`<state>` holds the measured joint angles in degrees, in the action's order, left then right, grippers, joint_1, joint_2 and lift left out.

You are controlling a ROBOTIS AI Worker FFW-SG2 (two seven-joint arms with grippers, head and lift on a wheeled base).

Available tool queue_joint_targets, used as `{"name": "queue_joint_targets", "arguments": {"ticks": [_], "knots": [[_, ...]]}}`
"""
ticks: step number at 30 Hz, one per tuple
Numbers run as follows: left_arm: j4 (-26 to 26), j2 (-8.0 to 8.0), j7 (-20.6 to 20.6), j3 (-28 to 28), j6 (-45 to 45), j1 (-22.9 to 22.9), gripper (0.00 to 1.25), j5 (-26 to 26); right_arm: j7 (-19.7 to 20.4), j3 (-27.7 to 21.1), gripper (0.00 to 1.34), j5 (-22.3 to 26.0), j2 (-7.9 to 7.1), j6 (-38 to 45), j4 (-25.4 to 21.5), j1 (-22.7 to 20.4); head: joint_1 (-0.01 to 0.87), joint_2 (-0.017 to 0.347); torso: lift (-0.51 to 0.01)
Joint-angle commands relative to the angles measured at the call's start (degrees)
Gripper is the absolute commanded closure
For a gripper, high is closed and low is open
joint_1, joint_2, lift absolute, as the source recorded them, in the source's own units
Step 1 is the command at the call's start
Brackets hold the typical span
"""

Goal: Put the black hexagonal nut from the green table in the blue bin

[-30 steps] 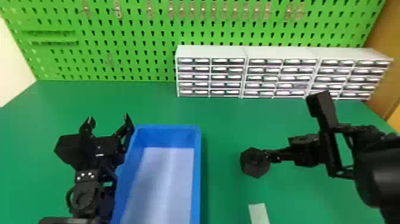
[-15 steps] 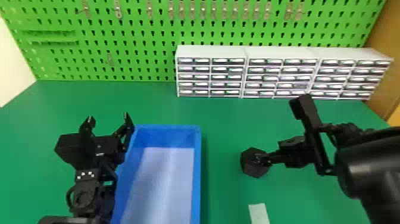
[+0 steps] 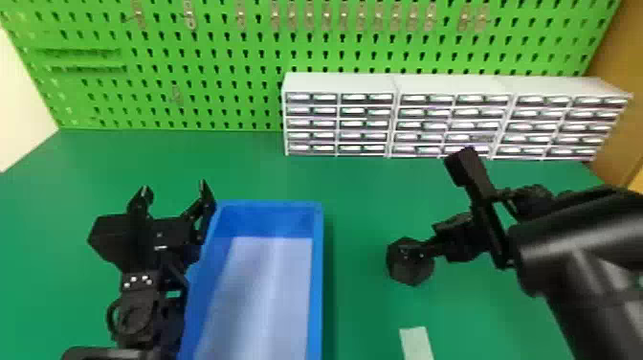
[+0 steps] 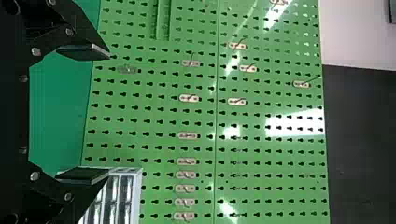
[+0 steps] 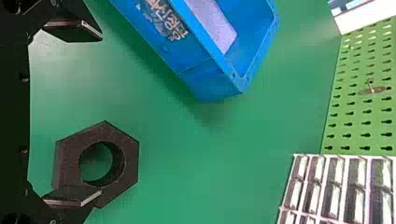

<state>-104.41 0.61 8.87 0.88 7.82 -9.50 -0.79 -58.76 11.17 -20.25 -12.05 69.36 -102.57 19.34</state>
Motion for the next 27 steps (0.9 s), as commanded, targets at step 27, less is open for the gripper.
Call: {"name": "queue_joint_targets", "arguments": {"ticks": [27], "knots": [[0.0, 0.0, 0.0, 0.0, 0.0, 0.1, 0.37, 0.2, -6.6, 4.6, 0.14, -6.7, 3.61, -7.9, 19.8, 7.5, 0.657, 0.057, -0.095]]}}
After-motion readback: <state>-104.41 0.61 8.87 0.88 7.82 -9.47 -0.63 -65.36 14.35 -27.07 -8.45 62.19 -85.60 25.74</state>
